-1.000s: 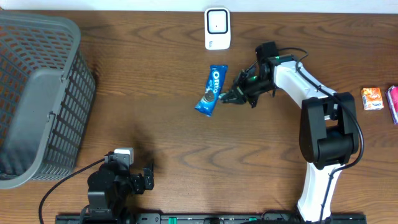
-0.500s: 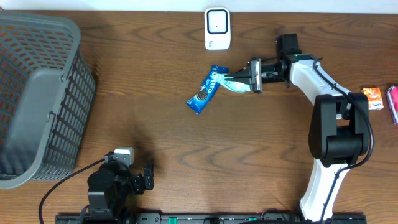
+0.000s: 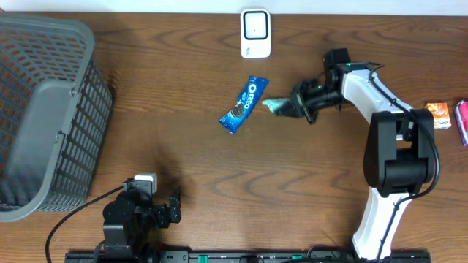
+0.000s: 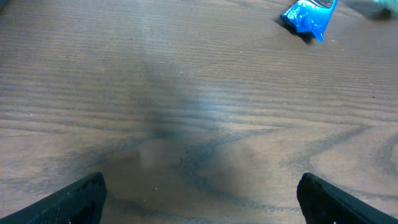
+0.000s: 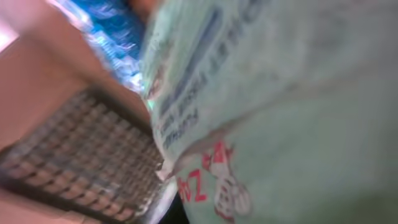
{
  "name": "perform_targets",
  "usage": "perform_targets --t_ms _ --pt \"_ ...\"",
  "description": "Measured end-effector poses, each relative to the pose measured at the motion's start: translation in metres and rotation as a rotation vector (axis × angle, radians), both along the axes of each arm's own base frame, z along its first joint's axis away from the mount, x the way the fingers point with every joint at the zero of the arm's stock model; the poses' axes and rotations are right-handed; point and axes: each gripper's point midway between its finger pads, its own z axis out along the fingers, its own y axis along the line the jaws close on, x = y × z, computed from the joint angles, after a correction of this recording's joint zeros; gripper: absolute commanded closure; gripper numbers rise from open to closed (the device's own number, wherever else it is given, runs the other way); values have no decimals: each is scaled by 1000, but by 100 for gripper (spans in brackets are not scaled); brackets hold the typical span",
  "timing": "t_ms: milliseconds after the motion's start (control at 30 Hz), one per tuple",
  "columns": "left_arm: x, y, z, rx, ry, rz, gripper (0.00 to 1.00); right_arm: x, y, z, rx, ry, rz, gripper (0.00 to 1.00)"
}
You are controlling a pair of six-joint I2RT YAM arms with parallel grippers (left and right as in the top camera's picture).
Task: Scan the item barcode
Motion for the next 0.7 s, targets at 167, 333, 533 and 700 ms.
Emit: perform_targets --t_ms 167,333,533,700 --pt "0 0 0 0 0 0 2 -31 -30 -2 -210 -37 148 62" --pt "0 0 0 0 0 0 2 -31 -41 -5 -270 -155 270 21" --pt "0 0 0 0 0 0 2 -6 -64 -9 -318 -211 190 18" --pt "0 0 0 0 0 0 2 8 -92 -11 -349 -190 70 14"
